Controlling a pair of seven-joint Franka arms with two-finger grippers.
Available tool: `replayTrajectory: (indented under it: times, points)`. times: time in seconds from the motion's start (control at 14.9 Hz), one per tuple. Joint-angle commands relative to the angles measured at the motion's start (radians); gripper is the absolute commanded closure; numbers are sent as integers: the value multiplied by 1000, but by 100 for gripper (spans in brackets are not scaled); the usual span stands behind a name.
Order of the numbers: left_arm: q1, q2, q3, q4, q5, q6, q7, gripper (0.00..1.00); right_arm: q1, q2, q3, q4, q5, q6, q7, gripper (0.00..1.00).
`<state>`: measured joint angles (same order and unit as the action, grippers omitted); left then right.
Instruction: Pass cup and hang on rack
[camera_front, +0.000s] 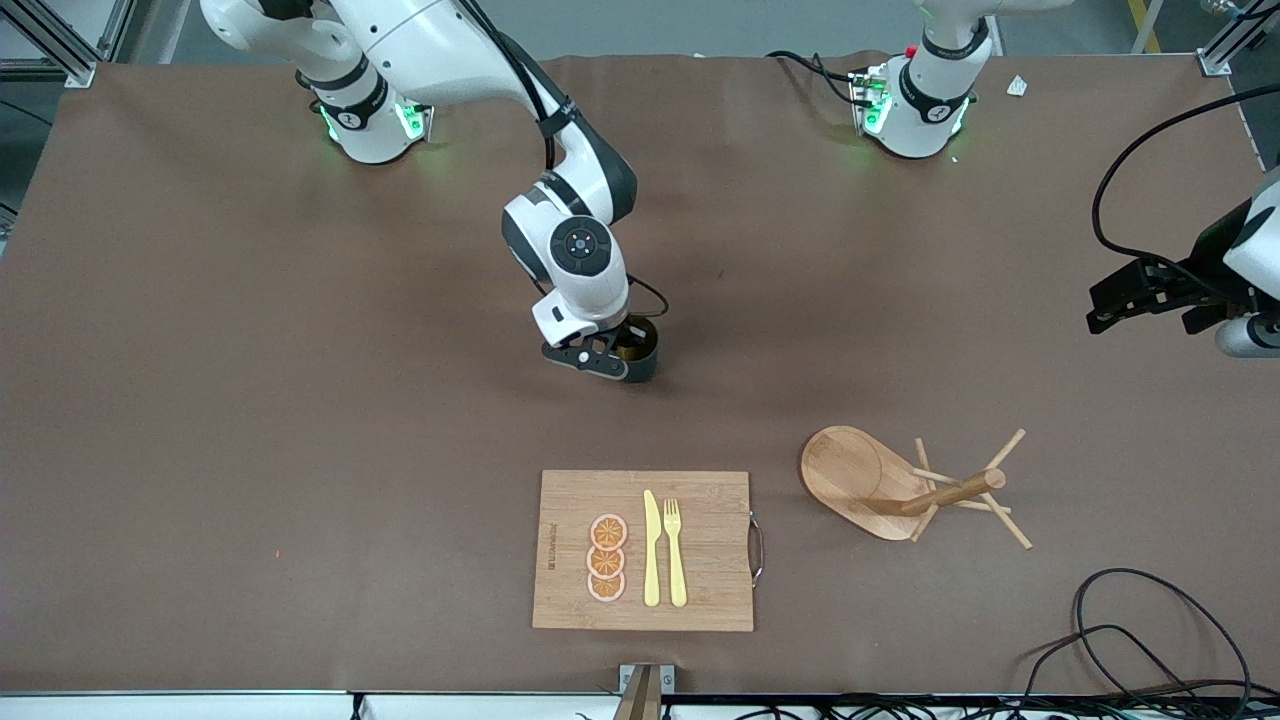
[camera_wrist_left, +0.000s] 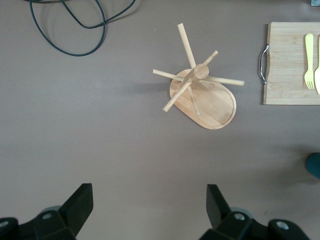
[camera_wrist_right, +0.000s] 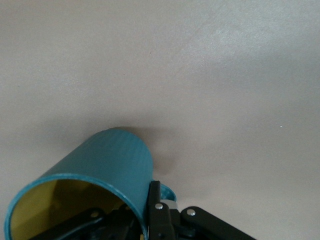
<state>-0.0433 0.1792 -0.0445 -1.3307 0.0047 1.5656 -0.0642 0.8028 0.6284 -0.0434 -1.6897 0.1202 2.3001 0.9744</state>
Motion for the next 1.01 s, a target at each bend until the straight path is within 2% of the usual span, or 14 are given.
replayTrajectory:
  times: [0.0, 0.07, 0.34, 0.54, 0.74, 0.94]
  points:
    - [0, -3, 5, 1, -19, 7, 12, 0, 6, 2, -1, 16, 22, -8, 9, 38]
    - [0, -3, 5, 2, -20, 7, 12, 0, 7, 2, -1, 16, 21, -7, 9, 0]
    - [-3, -3, 0, -4, -15, 4, 20, 0, 3, -12, -1, 33, 19, -46, -22, 0]
    - [-13, -3, -3, -7, -17, 1, 18, 0, -11, -97, -6, 42, 18, -200, -92, 0]
    - [-38, 0, -21, -5, -19, -4, -9, 0, -78, -203, -7, 42, 18, -356, -185, 0]
    - [-73, 8, -83, -5, -17, -2, -234, 0, -192, -291, -10, 39, 9, -470, -268, 0]
